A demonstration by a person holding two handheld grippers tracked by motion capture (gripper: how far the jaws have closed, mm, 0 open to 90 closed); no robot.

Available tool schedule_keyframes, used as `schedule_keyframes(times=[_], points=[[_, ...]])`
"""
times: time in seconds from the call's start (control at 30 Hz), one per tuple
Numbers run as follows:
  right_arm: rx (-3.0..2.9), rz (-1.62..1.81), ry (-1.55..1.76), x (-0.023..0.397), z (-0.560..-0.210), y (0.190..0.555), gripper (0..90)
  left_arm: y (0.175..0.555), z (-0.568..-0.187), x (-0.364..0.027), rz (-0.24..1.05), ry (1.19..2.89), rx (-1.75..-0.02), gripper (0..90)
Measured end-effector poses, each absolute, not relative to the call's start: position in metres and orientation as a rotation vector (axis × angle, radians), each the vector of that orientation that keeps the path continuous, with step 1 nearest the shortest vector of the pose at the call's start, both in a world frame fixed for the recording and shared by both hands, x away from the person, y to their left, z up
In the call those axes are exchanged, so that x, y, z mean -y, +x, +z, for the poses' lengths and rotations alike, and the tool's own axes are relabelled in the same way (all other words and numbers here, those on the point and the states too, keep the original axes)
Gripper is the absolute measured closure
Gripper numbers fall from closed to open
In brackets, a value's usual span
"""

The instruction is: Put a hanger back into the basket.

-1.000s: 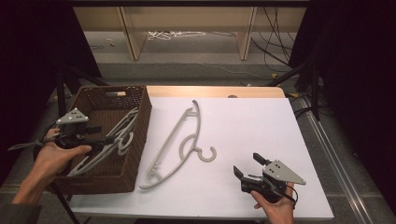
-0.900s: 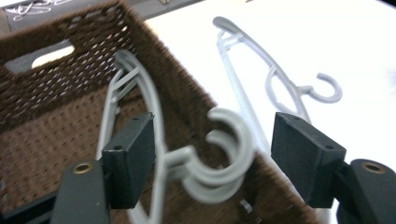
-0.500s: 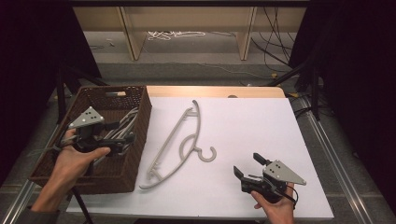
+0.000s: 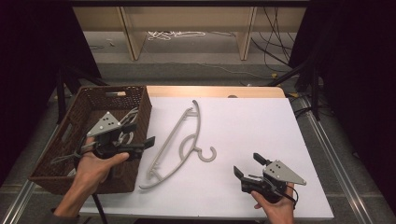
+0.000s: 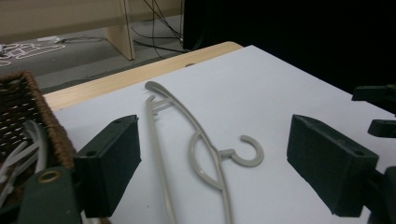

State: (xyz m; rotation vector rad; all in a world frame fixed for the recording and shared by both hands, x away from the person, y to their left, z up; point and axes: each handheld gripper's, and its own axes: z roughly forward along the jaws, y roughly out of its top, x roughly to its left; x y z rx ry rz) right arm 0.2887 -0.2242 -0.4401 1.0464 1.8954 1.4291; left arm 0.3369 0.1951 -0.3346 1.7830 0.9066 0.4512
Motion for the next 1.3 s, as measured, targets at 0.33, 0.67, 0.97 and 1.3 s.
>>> schedule_keyframes(times=[0.33,0.67,0.97,1.3], points=[[-1.893,1.43,1.047,0.226,-0.441,0.29,18.1,0.334,-0.343,-0.162,0.406,1.761,-0.858,17.2],[-1.897,1.447,1.047,0.227,-0.44,0.29,17.9,0.334,-0.371,-0.134,0.371,1.758,-0.842,16.5],[-1.896,1.451,1.045,0.228,-0.44,0.289,17.9,0.336,-0.395,-0.127,0.479,1.813,-0.689,16.1],[-1.89,1.448,1.012,0.228,-0.44,0.29,17.9,0.326,-0.417,-0.123,0.434,1.779,-0.8,16.2]])
